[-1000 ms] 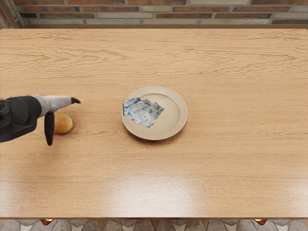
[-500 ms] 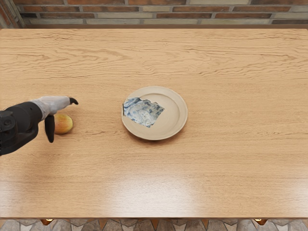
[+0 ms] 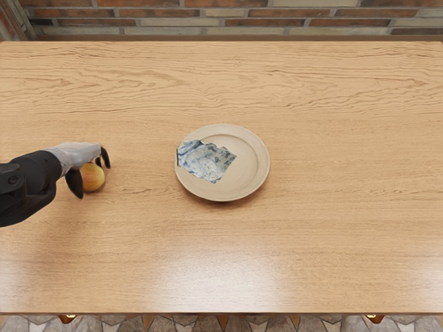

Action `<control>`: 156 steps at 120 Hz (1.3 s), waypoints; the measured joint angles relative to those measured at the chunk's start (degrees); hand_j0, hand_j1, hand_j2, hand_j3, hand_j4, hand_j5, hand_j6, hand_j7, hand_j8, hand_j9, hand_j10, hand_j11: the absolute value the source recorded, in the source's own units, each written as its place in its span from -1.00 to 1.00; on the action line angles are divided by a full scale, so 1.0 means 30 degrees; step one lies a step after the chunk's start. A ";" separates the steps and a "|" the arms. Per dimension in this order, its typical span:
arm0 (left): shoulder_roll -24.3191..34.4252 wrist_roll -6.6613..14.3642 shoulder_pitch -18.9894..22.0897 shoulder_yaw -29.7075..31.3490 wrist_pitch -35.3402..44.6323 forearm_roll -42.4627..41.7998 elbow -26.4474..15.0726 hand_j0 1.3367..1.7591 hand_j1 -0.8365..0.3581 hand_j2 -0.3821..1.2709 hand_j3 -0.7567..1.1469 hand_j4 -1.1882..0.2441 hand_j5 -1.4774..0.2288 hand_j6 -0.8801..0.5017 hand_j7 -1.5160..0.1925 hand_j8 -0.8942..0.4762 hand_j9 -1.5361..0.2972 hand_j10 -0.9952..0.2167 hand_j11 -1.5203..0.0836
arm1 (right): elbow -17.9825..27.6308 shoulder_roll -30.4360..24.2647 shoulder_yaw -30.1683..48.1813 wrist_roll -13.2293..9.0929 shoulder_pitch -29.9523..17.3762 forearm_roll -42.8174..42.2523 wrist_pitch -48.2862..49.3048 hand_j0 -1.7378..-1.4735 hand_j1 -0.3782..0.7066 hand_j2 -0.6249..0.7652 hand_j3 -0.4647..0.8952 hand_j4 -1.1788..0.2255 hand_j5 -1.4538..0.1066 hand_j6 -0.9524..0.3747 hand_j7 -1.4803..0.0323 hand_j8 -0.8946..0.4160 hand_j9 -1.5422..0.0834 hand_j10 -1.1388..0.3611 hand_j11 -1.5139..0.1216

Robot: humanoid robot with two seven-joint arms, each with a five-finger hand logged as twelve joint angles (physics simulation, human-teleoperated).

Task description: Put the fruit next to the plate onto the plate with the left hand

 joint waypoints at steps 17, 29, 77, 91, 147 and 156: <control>0.0000 0.0003 -0.0001 -0.0009 -0.0010 -0.0004 0.0009 0.51 0.03 -0.28 -0.20 -0.07 -0.09 -0.24 -0.04 -0.26 -0.08 -0.23 0.03 | 0.0002 0.0000 -0.0001 -0.0002 0.0001 0.0000 0.0000 -0.40 -0.92 -0.10 -0.32 0.66 0.84 0.42 0.94 0.35 0.88 0.50 0.83; 0.0000 0.0002 -0.0026 -0.0023 0.0006 -0.0019 0.0009 0.51 -0.03 -0.22 -0.20 -0.03 -0.20 -0.17 -0.14 -0.19 -0.18 -0.20 -0.08 | 0.0002 0.0000 0.0000 -0.0003 0.0001 0.0000 0.0000 -0.40 -0.92 -0.10 -0.32 0.66 0.84 0.42 0.94 0.35 0.88 0.50 0.83; -0.0029 0.0005 -0.0338 -0.0147 0.0155 -0.0483 0.0012 0.49 0.02 0.05 -0.20 -0.07 -0.42 -0.21 -0.35 -0.25 -0.38 -0.28 -0.31 | 0.0002 0.0000 0.0000 0.0000 0.0002 0.0000 0.0000 -0.40 -0.92 -0.10 -0.32 0.66 0.84 0.42 0.94 0.35 0.88 0.50 0.83; 0.0044 0.0007 -0.0744 -0.0440 0.0063 -0.1289 0.0058 0.49 -0.03 0.03 -0.20 0.01 -0.46 -0.14 -0.37 -0.18 -0.39 -0.21 -0.32 | 0.0002 0.0000 0.0000 -0.0003 0.0002 0.0000 0.0000 -0.40 -0.92 -0.10 -0.32 0.66 0.84 0.42 0.94 0.35 0.88 0.50 0.83; -0.0148 0.0010 -0.1777 -0.5974 -0.0051 -0.8822 0.0440 0.49 -0.08 0.12 -0.20 -0.09 -0.48 -0.15 -0.35 -0.19 -0.37 -0.20 -0.31 | 0.0002 0.0000 -0.0001 -0.0003 0.0002 0.0000 0.0000 -0.40 -0.92 -0.10 -0.32 0.66 0.84 0.42 0.94 0.35 0.88 0.50 0.83; -0.0749 0.0009 -0.1770 -0.6711 -0.0098 -1.0756 0.0446 0.49 -0.09 0.14 -0.20 -0.14 -0.47 -0.15 -0.34 -0.20 -0.36 -0.21 -0.30 | 0.0000 0.0000 0.0000 -0.0001 0.0002 0.0000 0.0000 -0.40 -0.92 -0.10 -0.32 0.66 0.84 0.42 0.94 0.35 0.88 0.50 0.83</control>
